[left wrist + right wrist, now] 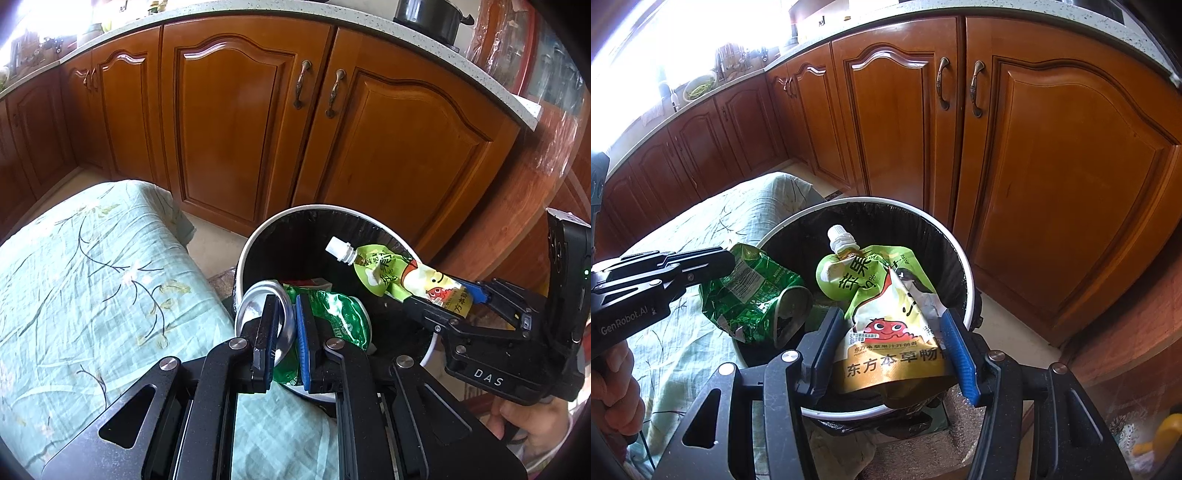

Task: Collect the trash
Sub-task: 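Carry the can and pouch over the bin and open both tools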

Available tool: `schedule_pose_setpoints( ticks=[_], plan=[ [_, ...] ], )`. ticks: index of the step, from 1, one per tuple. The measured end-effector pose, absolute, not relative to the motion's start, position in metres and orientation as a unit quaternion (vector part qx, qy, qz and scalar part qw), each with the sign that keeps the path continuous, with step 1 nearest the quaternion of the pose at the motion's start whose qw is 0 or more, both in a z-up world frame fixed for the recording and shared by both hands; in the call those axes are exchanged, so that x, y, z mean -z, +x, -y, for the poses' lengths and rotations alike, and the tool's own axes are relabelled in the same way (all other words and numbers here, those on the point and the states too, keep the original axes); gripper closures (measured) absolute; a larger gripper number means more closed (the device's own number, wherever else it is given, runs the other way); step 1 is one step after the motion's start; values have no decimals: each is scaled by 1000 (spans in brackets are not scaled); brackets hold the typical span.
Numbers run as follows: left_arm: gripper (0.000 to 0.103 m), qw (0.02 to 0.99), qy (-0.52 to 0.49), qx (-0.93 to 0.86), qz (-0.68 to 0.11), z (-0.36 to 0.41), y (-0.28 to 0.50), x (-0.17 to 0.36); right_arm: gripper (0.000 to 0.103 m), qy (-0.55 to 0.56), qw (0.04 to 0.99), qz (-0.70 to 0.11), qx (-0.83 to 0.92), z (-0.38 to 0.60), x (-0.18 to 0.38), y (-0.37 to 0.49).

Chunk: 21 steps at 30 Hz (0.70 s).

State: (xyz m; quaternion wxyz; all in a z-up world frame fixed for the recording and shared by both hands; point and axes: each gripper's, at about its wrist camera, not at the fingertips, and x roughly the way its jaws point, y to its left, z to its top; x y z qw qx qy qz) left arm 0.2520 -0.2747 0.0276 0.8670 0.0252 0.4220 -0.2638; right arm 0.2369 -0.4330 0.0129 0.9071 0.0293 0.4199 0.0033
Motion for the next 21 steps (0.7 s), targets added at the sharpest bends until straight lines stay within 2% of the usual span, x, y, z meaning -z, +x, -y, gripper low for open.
schedule_pose_setpoints(
  ticks=[14, 17, 20, 21],
  plan=[
    [94, 865, 32, 264, -426, 287, 251, -26, 44, 37, 906, -422, -11, 437, -10, 242],
    [94, 861, 28, 268, -432, 288, 252, -25, 36, 48, 908, -416, -12, 441, -13, 239],
    [86, 861, 24, 267, -433, 287, 252, -27, 33, 62, 912, -405, -12, 443, -16, 231],
    [80, 862, 24, 264, -432, 286, 251, -28, 33, 66, 914, -401, -12, 443, -18, 228]
  ],
)
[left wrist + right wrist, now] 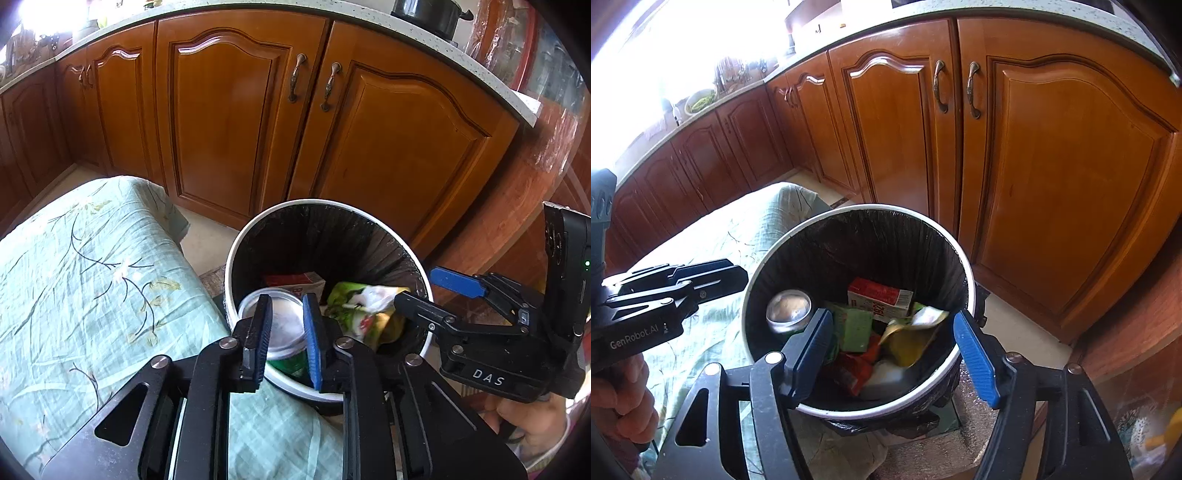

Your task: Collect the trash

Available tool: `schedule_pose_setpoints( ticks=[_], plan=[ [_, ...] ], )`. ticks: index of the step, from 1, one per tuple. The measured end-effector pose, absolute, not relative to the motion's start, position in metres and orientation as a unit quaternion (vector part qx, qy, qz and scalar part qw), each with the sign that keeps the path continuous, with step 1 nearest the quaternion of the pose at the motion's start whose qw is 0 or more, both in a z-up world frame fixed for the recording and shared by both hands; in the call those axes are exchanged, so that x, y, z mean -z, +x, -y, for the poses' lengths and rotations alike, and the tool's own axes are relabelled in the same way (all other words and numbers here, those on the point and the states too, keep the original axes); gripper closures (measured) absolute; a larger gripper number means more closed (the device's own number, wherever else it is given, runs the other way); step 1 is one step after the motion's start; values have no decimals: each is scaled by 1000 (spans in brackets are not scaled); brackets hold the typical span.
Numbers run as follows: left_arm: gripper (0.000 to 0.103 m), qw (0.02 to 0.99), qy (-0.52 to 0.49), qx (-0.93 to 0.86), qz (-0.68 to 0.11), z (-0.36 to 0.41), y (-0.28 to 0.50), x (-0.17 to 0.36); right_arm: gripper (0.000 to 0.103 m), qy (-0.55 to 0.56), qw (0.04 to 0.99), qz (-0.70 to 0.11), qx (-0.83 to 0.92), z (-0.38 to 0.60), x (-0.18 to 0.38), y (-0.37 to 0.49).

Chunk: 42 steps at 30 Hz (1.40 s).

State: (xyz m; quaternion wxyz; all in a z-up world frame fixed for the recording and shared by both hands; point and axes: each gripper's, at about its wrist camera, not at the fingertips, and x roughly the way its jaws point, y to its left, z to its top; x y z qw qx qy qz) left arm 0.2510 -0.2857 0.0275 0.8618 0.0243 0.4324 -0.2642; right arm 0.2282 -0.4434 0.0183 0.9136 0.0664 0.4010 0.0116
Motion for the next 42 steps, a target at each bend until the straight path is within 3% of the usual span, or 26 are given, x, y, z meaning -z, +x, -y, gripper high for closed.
schedule_pose_setpoints(
  ticks=[1, 8, 12, 18, 22, 25, 42],
  plan=[
    [74, 862, 23, 262, -432, 285, 250, -28, 33, 70, 915, -398, -11, 443, -20, 225],
    [65, 868, 10, 259, -424, 268, 241, -37, 29, 119, 926, -359, -15, 441, -33, 197],
    [52, 873, -7, 250, -419, 248, 229, -38, 21, 150, 931, -333, -21, 432, -33, 179],
    [50, 875, -38, 241, -417, 213, 205, -36, 5, 189, 931, -309, -33, 410, -28, 158],
    [30, 886, -58, 232, -398, 189, 182, -38, 2, 175, 943, -280, -41, 386, -33, 142],
    [21, 896, -73, 222, -377, 169, 164, -41, 1, 175, 950, -254, -44, 373, -35, 128],
    [8, 942, -59, 170, -284, 106, 81, -44, 0, 145, 971, -188, -26, 339, -42, 68]
  ],
)
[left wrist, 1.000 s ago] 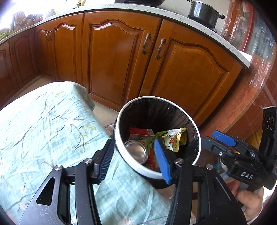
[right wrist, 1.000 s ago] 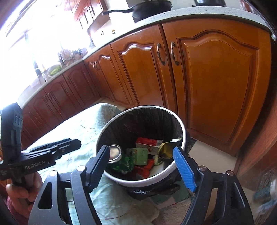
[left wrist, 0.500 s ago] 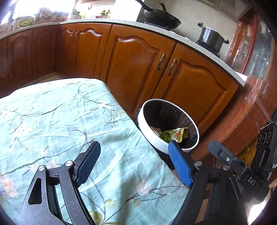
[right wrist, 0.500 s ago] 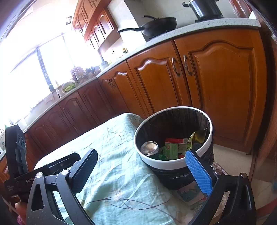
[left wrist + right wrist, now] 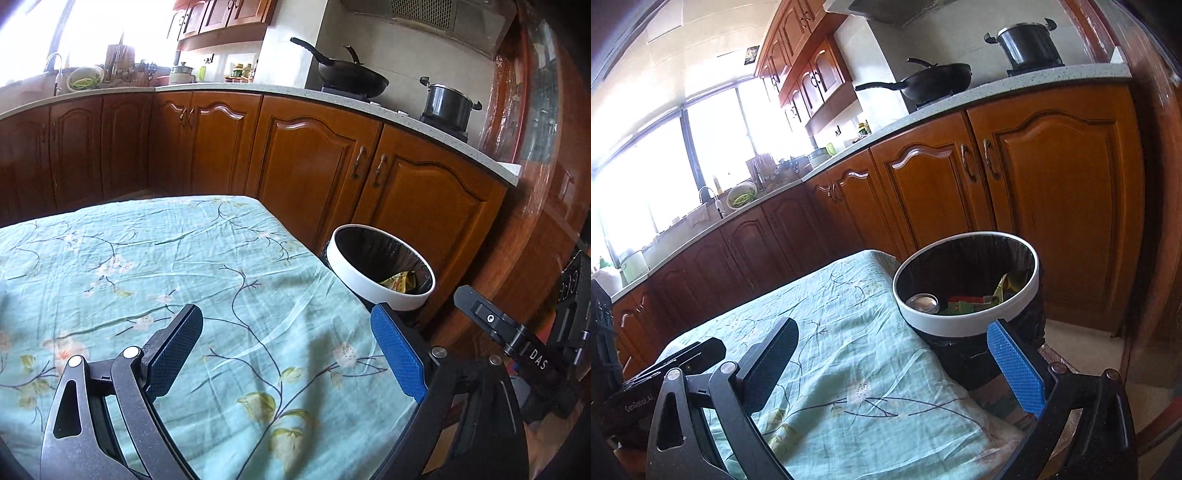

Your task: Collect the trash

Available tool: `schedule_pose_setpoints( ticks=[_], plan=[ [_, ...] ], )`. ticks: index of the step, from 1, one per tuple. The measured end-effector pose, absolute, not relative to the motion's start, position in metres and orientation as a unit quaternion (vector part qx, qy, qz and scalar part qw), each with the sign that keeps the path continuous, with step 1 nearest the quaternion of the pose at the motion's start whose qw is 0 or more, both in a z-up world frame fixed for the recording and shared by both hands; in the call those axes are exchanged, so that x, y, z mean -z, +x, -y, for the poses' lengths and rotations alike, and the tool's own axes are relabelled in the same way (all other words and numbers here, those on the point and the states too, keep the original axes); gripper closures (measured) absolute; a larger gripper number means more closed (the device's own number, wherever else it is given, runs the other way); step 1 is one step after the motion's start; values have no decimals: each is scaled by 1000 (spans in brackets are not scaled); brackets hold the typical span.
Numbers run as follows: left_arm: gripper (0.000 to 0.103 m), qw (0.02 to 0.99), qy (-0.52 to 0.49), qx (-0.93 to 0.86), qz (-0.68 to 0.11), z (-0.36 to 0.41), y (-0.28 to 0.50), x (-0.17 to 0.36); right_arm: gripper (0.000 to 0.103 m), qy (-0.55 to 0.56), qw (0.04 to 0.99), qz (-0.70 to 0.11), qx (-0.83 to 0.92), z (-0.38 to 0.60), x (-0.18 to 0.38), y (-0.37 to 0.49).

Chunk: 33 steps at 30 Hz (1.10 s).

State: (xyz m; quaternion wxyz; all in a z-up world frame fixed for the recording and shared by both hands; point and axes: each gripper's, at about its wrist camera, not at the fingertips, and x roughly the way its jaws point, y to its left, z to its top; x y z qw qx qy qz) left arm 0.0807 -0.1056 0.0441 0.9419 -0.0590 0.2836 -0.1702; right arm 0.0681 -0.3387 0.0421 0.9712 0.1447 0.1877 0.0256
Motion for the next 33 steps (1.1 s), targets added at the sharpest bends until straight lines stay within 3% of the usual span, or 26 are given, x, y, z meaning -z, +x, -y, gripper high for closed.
schedule_pose_setpoints(
  ticks=[6, 14, 33],
  plan=[
    [0, 962, -42, 141, -231, 99, 53, -58, 0, 103, 986, -129, 3, 326, -54, 45],
    [0, 971, -23, 91, -221, 93, 37, -44, 0, 80, 985, -152, -7, 313, -25, 48],
    [0, 978, 1, 54, -204, 94, 19, -34, 0, 87, 984, -158, -11, 320, -14, 46]
  ],
)
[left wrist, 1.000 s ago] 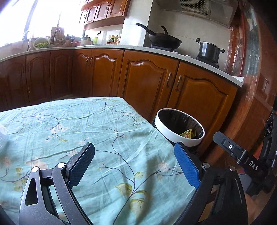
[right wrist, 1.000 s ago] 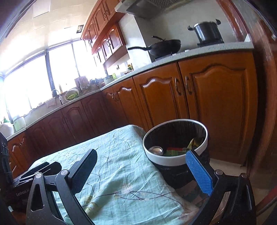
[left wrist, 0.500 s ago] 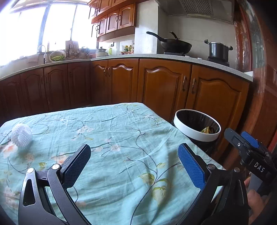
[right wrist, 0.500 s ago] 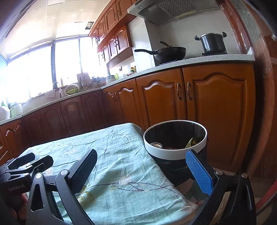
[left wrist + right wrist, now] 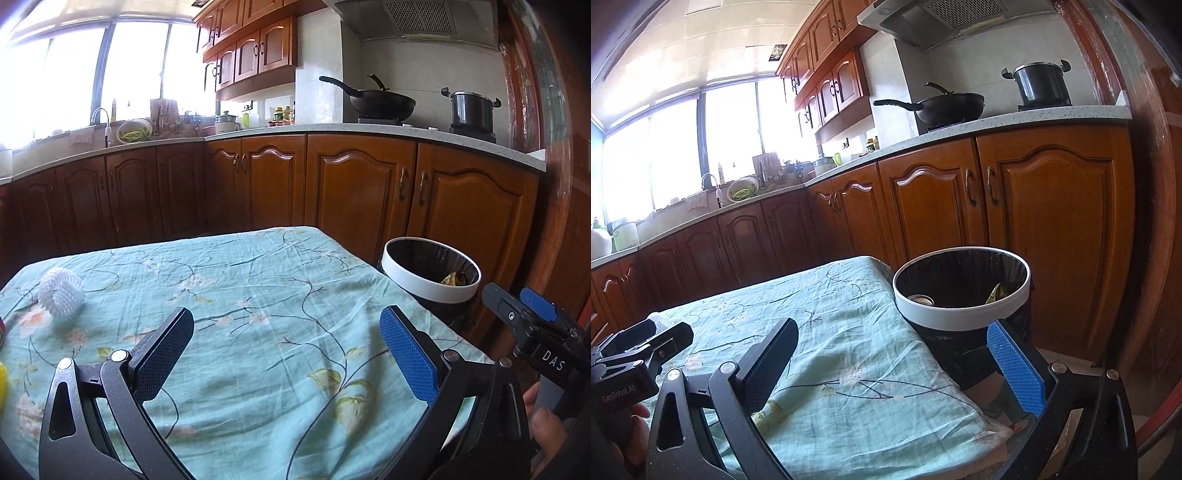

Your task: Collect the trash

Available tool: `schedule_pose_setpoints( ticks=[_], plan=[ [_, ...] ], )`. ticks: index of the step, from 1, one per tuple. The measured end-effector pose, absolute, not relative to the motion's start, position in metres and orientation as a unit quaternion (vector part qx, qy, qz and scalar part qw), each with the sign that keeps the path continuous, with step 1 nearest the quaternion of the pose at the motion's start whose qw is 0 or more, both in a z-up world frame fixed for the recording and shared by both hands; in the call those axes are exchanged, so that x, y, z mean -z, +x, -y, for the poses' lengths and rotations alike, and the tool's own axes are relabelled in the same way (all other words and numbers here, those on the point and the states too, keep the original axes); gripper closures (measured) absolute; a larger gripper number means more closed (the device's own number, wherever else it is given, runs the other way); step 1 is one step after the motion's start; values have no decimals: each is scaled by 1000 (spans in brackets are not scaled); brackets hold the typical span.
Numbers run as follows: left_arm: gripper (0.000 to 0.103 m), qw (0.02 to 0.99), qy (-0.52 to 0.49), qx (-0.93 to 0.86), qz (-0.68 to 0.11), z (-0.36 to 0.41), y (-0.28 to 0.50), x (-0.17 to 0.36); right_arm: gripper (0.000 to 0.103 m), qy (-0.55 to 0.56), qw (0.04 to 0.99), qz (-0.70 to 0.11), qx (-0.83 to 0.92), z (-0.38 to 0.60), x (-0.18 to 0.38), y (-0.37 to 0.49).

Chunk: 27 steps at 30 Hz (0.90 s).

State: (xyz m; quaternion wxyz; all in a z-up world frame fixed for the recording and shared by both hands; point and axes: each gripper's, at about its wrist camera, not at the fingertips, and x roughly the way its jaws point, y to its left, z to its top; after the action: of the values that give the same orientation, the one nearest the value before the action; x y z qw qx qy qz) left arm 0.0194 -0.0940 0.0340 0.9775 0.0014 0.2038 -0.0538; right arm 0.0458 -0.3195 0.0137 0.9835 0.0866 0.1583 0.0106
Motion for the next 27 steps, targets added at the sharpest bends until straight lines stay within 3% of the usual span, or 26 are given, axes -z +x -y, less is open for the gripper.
schedule_pose_setpoints(
  ticks=[27],
  plan=[
    [0, 978, 7, 57, -201, 93, 18, -33, 0, 86, 984, -158, -18, 321, -12, 50]
  ],
)
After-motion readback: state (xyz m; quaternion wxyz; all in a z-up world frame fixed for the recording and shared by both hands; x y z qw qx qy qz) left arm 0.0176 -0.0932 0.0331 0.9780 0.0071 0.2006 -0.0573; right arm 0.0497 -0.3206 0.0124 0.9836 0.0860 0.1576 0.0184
